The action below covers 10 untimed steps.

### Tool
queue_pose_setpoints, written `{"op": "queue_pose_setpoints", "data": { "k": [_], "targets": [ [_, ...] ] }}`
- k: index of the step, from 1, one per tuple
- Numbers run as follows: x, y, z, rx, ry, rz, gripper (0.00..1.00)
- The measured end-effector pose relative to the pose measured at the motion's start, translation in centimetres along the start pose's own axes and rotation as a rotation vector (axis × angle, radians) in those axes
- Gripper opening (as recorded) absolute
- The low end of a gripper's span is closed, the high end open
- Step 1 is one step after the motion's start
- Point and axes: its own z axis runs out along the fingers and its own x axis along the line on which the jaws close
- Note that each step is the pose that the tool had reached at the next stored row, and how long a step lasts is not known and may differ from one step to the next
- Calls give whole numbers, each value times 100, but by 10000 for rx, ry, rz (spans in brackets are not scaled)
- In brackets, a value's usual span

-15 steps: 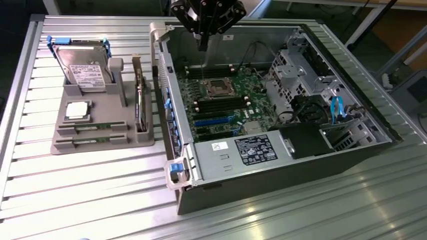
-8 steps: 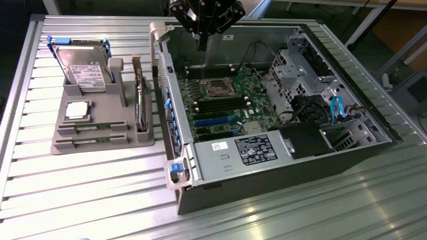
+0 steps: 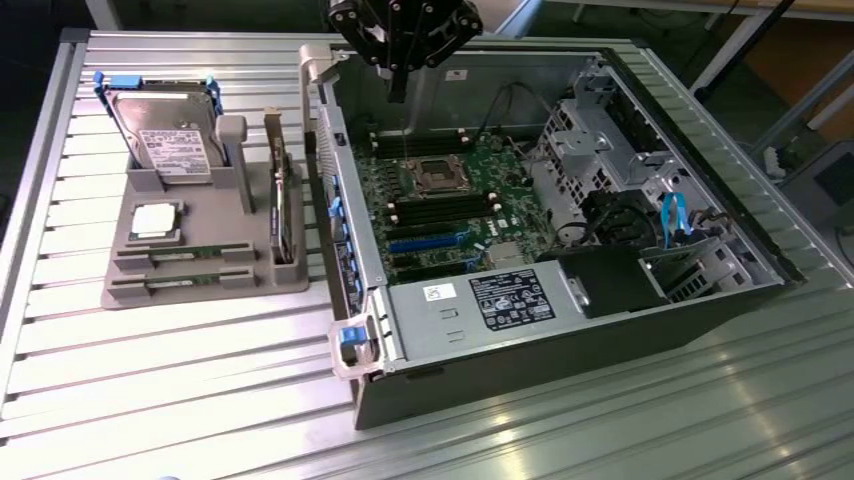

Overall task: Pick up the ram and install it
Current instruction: 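Reach for the ram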

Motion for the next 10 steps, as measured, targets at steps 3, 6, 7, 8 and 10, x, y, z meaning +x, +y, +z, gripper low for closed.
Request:
{"op": "queue_pose_setpoints", "data": {
  "k": [3,6,7,8,10],
  "targets": [
    [43,-3,-2,1,0,0,9],
    [185,-14,-5,0,0,0,9],
    [188,-14,-6,0,0,0,9],
    [190,-14,-6,1,0,0,9],
    [193,-15,-6,0,1,0,9]
  ]
}}
